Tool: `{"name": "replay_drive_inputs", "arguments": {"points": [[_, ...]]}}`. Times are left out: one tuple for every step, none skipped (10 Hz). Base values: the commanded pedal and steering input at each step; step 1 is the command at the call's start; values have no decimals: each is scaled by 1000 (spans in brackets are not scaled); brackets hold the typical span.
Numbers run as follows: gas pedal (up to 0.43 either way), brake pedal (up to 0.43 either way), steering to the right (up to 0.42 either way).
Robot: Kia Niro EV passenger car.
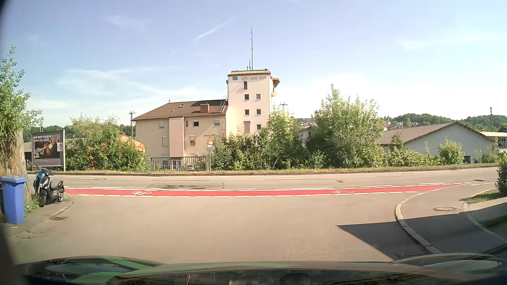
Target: Follow the waypoints while adhering to traffic rules and regulations
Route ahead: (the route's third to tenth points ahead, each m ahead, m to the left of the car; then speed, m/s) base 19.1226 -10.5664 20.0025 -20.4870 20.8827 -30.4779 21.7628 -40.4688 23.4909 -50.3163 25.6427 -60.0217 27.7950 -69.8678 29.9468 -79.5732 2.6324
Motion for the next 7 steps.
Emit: {"name": "replay_drive_inputs", "arguments": {"points": [[0, 140, 75], [0, 140, 76], [0, 128, 76], [0, 122, 77], [0, 128, 78], [0, 122, 78], [0, 122, 80]]}}
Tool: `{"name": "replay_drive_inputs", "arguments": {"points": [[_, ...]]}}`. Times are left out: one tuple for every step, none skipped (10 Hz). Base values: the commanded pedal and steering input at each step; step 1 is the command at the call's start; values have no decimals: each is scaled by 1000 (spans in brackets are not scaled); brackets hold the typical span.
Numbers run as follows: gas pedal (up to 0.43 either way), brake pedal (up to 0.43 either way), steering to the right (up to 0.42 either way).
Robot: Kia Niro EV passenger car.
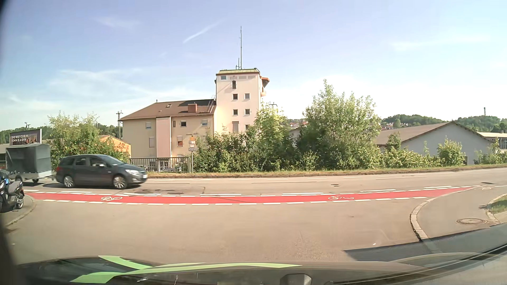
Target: Follow the waypoints while adhering to traffic rules and regulations
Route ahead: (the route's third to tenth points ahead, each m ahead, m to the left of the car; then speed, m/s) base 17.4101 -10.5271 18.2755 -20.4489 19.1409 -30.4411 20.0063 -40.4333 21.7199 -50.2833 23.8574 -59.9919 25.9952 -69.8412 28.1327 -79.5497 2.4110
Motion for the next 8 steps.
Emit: {"name": "replay_drive_inputs", "arguments": {"points": [[0, 122, 82], [0, 122, 82], [0, 122, 79], [0, 122, 79], [0, 122, 79], [0, 128, 78], [0, 134, 77], [0, 134, 77]]}}
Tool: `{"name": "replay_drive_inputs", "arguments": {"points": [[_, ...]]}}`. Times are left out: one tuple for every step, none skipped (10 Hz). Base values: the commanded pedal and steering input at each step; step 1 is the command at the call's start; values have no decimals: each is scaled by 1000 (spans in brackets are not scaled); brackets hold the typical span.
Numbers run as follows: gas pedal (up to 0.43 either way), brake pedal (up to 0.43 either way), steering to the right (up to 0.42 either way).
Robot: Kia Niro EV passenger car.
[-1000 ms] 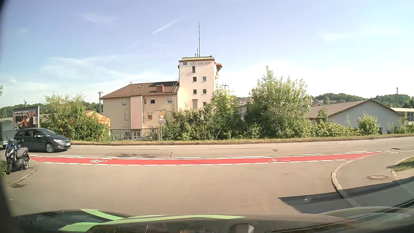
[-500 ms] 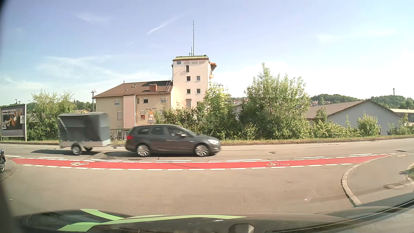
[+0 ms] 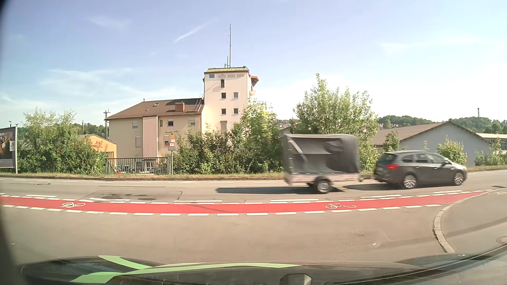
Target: Follow the waypoints while adhering to traffic rules and regulations
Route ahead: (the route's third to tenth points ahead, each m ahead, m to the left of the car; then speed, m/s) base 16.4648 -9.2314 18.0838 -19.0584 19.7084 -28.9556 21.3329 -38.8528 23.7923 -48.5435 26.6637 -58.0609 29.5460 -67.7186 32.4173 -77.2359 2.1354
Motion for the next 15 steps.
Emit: {"name": "replay_drive_inputs", "arguments": {"points": [[0, 140, 78], [0, 146, 82], [0, 146, 88], [0, 152, 95], [0, 159, 96], [0, 171, 96], [0, 183, 95], [0, 189, 94], [0, 213, 94], [0, 213, 94], [0, 220, 94], [0, 220, 94], [0, 220, 94], [0, 213, 94], [0, 220, 94]]}}
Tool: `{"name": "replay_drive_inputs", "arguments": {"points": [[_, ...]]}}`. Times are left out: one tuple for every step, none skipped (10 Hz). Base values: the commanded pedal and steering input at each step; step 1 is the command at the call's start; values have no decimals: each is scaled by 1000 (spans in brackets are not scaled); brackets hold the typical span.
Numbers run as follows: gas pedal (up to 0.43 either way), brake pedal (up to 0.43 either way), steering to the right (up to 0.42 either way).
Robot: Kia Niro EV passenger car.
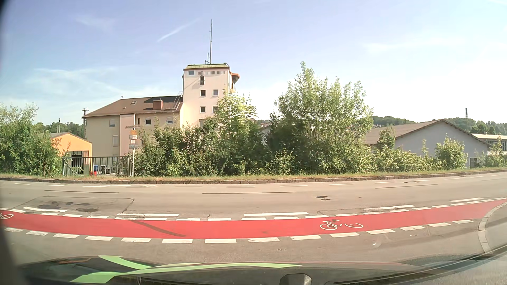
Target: Follow the waypoints while adhering to traffic rules and regulations
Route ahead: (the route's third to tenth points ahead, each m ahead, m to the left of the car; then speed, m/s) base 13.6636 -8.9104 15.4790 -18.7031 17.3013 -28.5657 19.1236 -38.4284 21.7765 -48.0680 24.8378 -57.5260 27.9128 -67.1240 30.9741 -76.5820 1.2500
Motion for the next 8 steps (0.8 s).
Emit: {"name": "replay_drive_inputs", "arguments": {"points": [[0, 220, 94], [0, 220, 94], [0, 220, 94], [0, 213, 94], [0, 207, 95], [0, 165, 98], [0, 140, 103], [0, 110, 111]]}}
